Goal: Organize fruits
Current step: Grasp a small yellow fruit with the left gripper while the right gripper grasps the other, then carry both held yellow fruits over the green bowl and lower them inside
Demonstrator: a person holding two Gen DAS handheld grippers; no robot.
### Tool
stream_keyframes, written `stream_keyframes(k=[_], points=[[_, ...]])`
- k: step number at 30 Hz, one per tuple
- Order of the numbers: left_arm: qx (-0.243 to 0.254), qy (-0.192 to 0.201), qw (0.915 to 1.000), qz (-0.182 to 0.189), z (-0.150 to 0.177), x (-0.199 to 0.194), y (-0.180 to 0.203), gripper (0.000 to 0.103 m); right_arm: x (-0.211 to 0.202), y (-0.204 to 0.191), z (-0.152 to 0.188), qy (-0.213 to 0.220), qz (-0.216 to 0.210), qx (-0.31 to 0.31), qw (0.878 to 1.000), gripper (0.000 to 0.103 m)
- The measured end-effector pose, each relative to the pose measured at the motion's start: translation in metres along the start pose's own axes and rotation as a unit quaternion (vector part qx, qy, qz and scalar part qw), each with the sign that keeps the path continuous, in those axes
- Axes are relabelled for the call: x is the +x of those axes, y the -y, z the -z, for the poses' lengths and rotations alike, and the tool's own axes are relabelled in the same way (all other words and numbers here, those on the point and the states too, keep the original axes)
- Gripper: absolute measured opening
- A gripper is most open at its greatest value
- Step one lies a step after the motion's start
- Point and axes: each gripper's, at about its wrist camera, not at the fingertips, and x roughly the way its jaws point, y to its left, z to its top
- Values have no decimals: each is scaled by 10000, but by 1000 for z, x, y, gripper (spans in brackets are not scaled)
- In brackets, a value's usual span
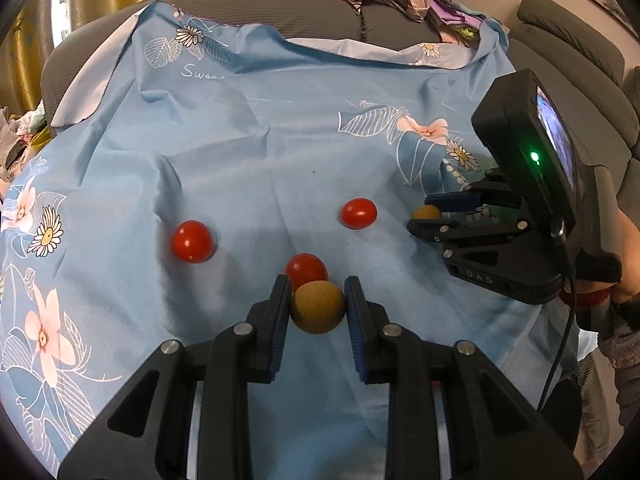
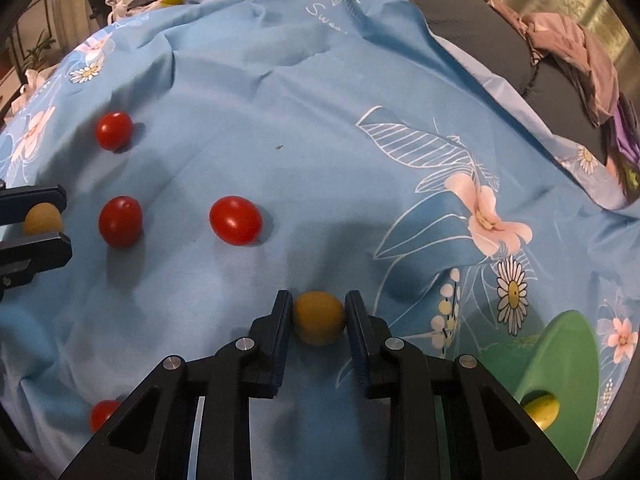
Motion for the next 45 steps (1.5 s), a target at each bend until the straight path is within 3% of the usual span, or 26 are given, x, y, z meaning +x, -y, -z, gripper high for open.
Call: stream_keyframes(k=[8, 23, 45], points=[[-12, -34, 9999, -93, 0, -4, 1, 27, -31, -12, 7, 536, -386, 290, 9974, 29], [144, 145, 9992, -352, 9, -39, 20, 27, -106, -36, 40, 1521, -1233, 708, 9781, 29], [494, 507, 9955, -636, 11, -85, 58, 27, -163, -20, 75, 2291, -1329, 1128, 9577, 29]])
